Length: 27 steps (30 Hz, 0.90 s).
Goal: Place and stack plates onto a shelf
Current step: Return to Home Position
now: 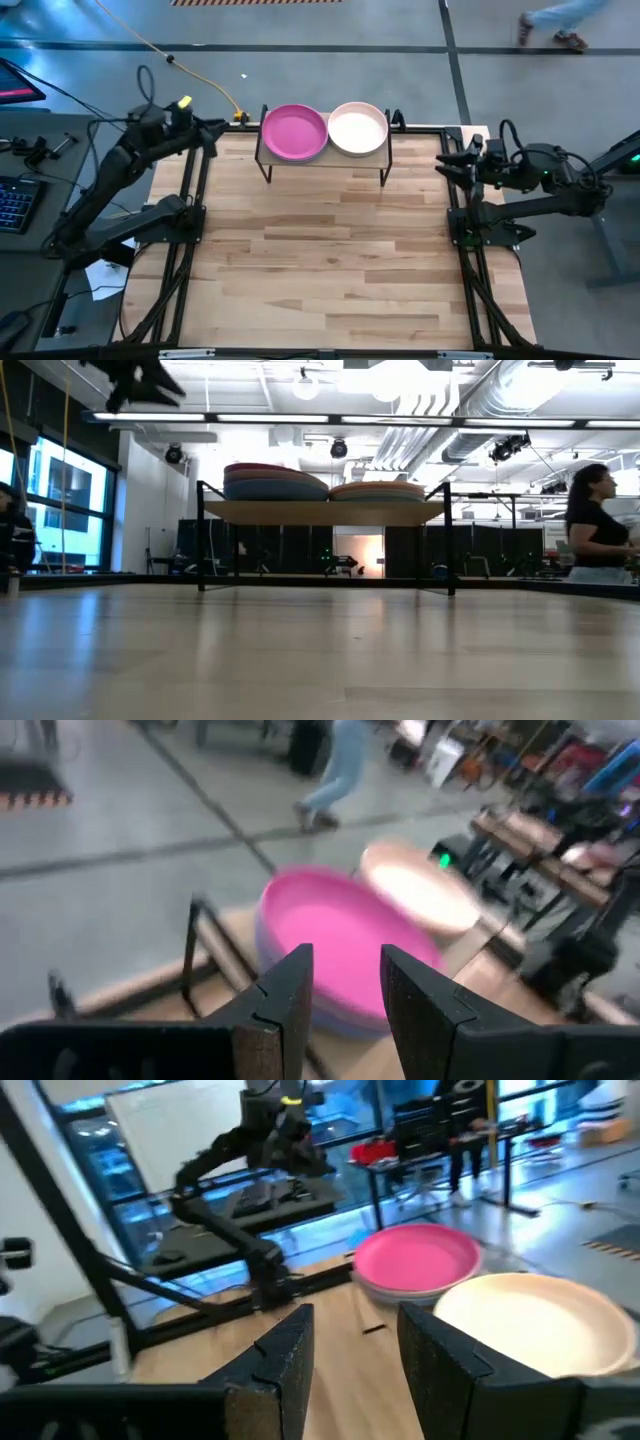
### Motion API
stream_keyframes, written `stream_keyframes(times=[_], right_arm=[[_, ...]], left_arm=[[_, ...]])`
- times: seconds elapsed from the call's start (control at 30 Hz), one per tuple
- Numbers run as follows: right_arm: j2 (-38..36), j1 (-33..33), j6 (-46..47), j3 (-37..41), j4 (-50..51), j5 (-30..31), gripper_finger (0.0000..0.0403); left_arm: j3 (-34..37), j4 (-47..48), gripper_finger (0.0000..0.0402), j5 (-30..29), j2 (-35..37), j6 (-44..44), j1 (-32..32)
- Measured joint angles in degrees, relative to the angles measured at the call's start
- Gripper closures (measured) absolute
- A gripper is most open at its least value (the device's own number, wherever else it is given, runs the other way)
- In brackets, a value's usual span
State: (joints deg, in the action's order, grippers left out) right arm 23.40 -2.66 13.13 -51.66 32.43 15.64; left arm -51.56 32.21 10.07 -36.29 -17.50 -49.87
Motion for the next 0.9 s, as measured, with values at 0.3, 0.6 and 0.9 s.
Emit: stream_keyframes(times=[0.3, 0.6, 0.9], right_arm=[[-0.23, -0.01, -6.08, 0.09, 5.50, -6.24, 0.0273], [-1.85, 0.00, -5.34, 3.08, 4.87, -5.14, 0.0273], [-9.74, 0.00, 1.16, 21.48, -8.81, -2.54, 0.0273]], left_arm=[[16.41, -17.94, 0.0293, 9.79, 1.89, -0.65, 0.68], [30.02, -34.41, 0.0293, 9.18, 10.08, -5.85, 3.71], [34.90, -36.51, 0.0300, 8.94, 15.39, -7.27, 9.18]])
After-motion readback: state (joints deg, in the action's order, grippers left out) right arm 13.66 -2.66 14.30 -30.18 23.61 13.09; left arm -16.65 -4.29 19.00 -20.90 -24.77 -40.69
